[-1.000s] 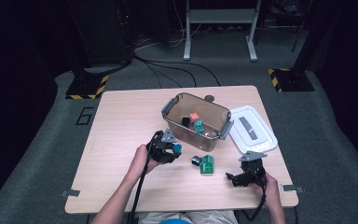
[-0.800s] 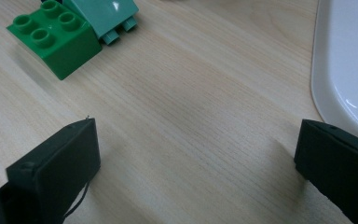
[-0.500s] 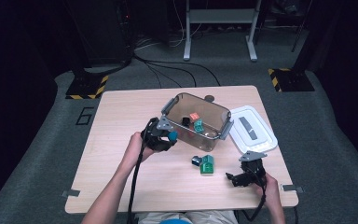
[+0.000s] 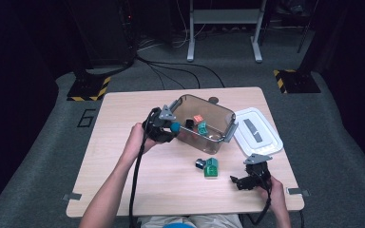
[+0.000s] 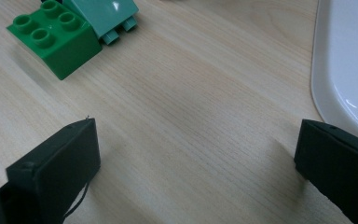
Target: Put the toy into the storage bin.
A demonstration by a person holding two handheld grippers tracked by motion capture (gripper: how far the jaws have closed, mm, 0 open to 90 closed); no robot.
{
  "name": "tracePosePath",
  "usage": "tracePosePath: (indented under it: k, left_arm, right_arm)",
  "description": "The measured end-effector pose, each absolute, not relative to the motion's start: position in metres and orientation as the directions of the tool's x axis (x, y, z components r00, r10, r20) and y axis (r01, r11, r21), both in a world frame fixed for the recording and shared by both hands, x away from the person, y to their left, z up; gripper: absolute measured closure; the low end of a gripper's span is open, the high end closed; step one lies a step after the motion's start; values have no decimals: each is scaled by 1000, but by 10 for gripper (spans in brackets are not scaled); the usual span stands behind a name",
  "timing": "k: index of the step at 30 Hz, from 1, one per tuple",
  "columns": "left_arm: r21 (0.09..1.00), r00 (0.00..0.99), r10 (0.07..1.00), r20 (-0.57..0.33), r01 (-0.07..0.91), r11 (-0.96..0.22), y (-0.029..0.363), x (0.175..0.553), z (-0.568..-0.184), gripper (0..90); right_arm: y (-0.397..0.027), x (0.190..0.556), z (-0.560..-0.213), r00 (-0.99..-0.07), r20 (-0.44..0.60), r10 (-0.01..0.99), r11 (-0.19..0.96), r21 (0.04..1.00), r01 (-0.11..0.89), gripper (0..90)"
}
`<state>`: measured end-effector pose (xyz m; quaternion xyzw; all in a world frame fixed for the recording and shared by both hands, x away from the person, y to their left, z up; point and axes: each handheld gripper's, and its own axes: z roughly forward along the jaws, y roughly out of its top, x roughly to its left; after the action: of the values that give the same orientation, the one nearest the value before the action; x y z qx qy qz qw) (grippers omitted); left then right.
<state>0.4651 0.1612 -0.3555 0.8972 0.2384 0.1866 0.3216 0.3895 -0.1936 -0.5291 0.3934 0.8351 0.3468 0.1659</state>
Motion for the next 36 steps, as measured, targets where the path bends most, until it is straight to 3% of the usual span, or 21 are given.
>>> tracePosePath:
  k: [16, 36]
  left_arm:
    - [659, 799, 573, 182, 333, -674, 150, 502, -332, 585]
    - [607, 786, 602, 144, 410, -680, 129, 552, -346, 585]
  right_arm:
    - [-194, 390, -529, -636, -4, 772, 450, 710, 542, 0]
    - [-194, 389, -529, -636, -4, 772, 450, 710, 542, 0]
